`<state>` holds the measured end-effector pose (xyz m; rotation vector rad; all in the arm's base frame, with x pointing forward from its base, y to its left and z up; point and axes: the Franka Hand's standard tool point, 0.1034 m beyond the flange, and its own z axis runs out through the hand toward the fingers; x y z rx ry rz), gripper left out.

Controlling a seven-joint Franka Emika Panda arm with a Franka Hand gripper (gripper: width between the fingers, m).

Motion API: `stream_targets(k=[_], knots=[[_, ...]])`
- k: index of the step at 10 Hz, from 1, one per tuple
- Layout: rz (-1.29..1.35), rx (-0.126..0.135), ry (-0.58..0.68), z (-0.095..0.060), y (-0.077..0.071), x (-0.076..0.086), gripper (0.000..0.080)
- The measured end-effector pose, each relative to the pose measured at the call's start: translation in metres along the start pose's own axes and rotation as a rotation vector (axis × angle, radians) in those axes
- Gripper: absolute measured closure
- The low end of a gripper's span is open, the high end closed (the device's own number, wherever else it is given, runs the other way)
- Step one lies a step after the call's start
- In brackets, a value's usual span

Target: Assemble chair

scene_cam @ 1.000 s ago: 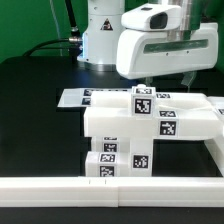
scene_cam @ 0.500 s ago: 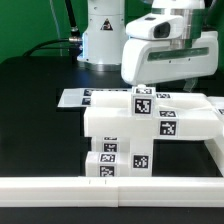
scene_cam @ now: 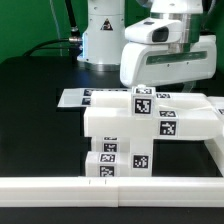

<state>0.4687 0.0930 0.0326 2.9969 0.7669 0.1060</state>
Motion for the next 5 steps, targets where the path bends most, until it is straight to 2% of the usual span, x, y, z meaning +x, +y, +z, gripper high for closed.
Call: stream_targets(k=[3,5], knots=[[-0.005,-0.010,-0.004,0.018,-0.001,-0.007,0.0150],[-0.005,-0.009,-0.015,0.023,-0.001,-0.011,0.0150]])
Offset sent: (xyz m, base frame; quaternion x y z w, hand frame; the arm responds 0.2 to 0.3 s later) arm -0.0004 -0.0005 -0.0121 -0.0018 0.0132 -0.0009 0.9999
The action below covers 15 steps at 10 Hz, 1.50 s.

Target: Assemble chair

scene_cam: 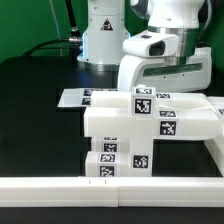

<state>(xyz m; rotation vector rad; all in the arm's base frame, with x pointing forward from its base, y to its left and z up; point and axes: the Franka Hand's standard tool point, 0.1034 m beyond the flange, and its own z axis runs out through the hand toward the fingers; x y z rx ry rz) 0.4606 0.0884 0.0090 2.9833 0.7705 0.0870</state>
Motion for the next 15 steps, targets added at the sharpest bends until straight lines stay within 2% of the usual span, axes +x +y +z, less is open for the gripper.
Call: stream_targets(k=[3,5,6,7,12,15], knots=[[0.001,0.001,-0.010,0.004,0.000,-0.004,0.0150],[0.001,0.001,-0.010,0.004,0.000,-0.004,0.0408],[0.001,0.001,-0.010,0.004,0.000,-0.004,0.0408],[0.002,0.000,-0.010,0.004,0.001,-0.004,0.0517],[0.006,0.000,-0.012,0.001,0.005,-0.004,0.0517],[0.002,0.018,-0.029,-0.022,0.009,0.000,0.0517]])
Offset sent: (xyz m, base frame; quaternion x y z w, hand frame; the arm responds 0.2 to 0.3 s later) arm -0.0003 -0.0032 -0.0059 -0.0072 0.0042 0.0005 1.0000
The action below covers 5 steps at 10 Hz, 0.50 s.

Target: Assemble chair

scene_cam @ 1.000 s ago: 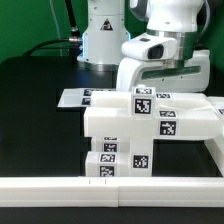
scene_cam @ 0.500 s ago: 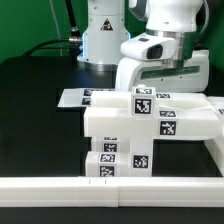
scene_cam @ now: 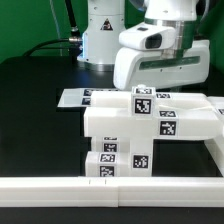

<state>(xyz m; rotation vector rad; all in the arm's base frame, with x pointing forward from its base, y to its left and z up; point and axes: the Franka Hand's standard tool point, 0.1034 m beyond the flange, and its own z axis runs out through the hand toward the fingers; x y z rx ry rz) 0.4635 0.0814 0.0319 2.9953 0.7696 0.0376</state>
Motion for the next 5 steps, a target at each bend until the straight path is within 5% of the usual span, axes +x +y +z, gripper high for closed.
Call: stream_targets(k=[3,5], knots=[[0.021,0.043,-0.031,-0.055,0.023,0.008,0.0517],[0.047,0.044,-0.017,-0.072,0.034,0.018,0.0517]])
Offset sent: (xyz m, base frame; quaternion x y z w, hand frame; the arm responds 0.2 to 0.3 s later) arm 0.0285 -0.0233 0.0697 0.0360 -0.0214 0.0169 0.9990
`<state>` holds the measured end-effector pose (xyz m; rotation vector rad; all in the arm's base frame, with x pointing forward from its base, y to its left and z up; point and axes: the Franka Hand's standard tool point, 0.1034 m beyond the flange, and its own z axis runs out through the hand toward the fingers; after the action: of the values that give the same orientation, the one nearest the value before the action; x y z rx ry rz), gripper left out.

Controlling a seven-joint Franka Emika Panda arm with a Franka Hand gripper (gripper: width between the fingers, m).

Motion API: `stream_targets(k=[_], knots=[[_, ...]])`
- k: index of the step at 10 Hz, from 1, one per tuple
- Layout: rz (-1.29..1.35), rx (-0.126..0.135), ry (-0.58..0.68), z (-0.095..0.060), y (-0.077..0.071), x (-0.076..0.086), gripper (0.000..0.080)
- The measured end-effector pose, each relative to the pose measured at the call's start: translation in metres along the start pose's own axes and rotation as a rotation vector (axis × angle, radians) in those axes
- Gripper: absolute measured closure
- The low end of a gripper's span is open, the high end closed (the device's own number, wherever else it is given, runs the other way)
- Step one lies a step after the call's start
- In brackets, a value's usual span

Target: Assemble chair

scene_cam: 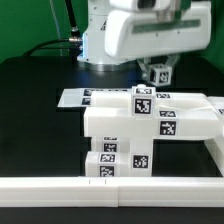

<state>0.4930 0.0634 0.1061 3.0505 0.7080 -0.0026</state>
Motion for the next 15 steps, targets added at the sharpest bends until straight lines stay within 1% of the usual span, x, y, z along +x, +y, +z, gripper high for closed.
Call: stream_targets(k=[3,4,5,6,7,8,9,12,13,14,15], knots=[[0.000,0.001,-0.005,0.002,-0.001,-0.002,0.0517],[-0.023,0.004,-0.009,0.002,0.005,-0.001,0.0517],[-0.032,0.005,-0.013,-0.001,0.025,0.008,0.0517],[-0.043,0.014,-0.022,-0.006,0.041,0.015,0.0517],[-0.032,0.017,-0.018,-0.011,0.056,0.024,0.0517],[-0.035,0.012,-0.017,-0.008,0.053,0.022,0.0517],[-0.038,0.014,-0.021,-0.006,0.051,0.021,0.0517],[-0.039,0.015,-0.023,-0.006,0.053,0.021,0.0517],[-0.041,0.021,-0.035,-0.010,0.060,0.027,0.0517],[-0.032,0.025,-0.042,-0.019,0.072,0.041,0.0517],[-0.029,0.025,-0.044,-0.026,0.079,0.053,0.0517]])
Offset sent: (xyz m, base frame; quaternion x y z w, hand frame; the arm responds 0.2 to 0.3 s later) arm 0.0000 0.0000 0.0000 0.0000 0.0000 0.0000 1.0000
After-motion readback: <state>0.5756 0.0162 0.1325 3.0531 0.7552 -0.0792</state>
